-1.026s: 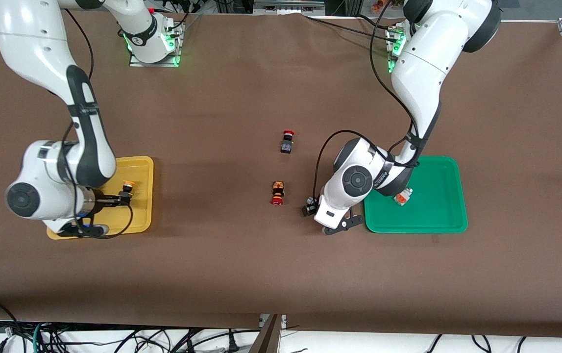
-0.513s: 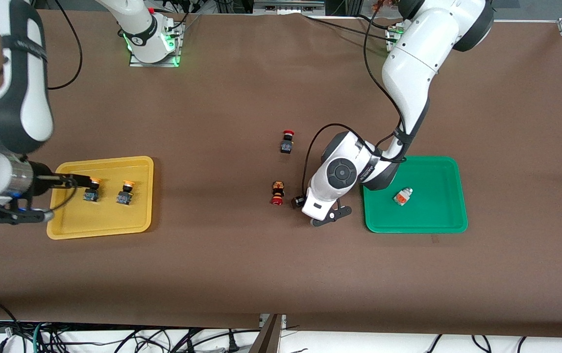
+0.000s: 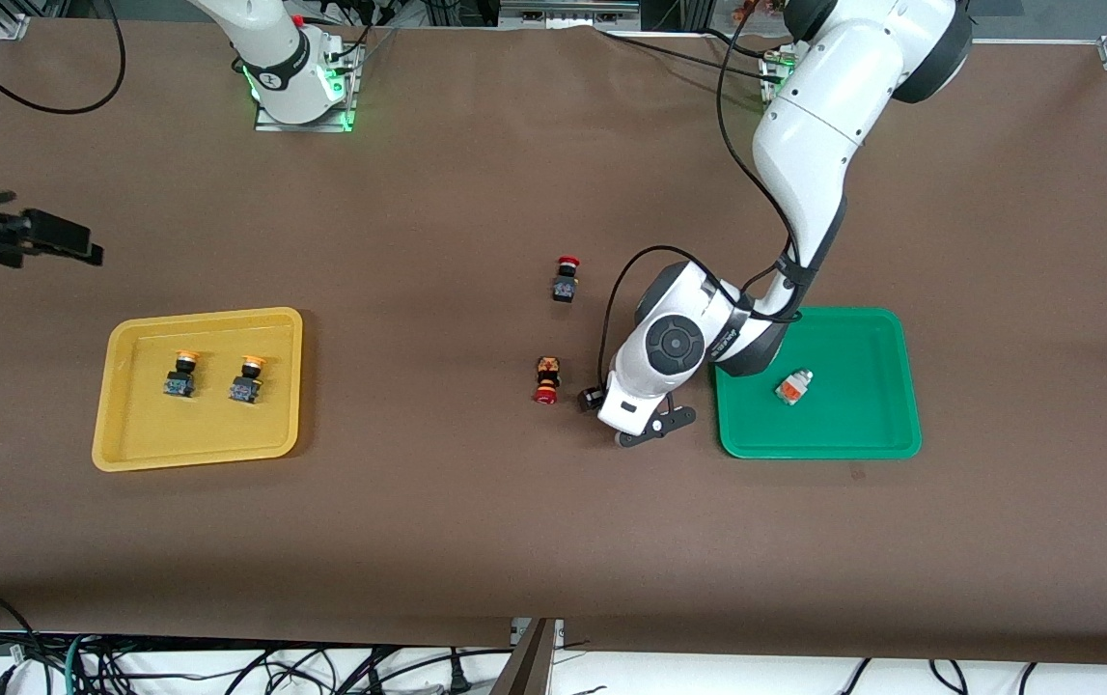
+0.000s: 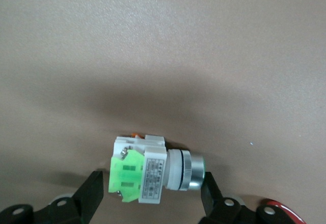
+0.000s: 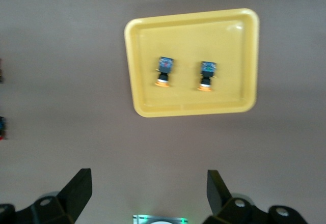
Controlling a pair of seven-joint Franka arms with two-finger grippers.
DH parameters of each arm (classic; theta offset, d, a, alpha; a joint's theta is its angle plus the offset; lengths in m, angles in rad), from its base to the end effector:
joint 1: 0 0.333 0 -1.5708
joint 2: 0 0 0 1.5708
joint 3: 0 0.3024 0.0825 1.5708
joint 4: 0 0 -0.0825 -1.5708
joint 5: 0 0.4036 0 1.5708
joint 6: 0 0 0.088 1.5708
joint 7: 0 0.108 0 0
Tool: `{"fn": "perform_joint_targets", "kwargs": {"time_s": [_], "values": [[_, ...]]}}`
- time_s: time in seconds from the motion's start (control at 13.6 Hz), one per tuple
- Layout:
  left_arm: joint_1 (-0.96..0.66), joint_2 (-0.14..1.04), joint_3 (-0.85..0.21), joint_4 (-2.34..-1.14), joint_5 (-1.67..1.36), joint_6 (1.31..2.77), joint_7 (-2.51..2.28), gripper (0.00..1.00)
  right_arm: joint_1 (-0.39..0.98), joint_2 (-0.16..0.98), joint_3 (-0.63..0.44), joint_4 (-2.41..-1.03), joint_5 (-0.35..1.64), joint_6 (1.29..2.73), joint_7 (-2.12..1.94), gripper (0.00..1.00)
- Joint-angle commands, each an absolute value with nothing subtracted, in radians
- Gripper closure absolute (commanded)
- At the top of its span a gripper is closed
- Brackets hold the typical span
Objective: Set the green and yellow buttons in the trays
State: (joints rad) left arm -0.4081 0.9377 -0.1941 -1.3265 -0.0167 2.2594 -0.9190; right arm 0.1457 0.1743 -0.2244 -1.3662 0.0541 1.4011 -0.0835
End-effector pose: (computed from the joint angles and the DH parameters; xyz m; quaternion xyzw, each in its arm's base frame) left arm 0.6305 -0.3978 0.1515 0.9760 0.2009 -0.0545 0.0645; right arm 0.6052 -0.0290 0.5943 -0.9977 -0.0055 0.0667 0.0130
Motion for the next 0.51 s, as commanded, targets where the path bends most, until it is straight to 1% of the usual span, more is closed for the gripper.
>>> {"fn": "perform_joint_targets", "kwargs": {"time_s": [0.0, 0.15, 0.44], "values": [[-0.410, 0.943, -0.190, -1.322, -0.018, 2.258, -0.913, 0.26, 0.089, 0.091, -0.132, -1.410, -0.027, 1.402, -0.094, 0.00], [-0.411, 0.950, -0.189, -1.315, -0.020, 2.261, -0.914, 0.26, 0.078, 0.078, -0.121, -1.425, -0.026, 1.400, -0.094, 0.00], [-0.413, 0.951, -0.189, -1.315, -0.020, 2.263, -0.913, 0.26, 0.083, 0.109, -0.121, -1.410, -0.020, 1.393, -0.084, 0.00]]}}
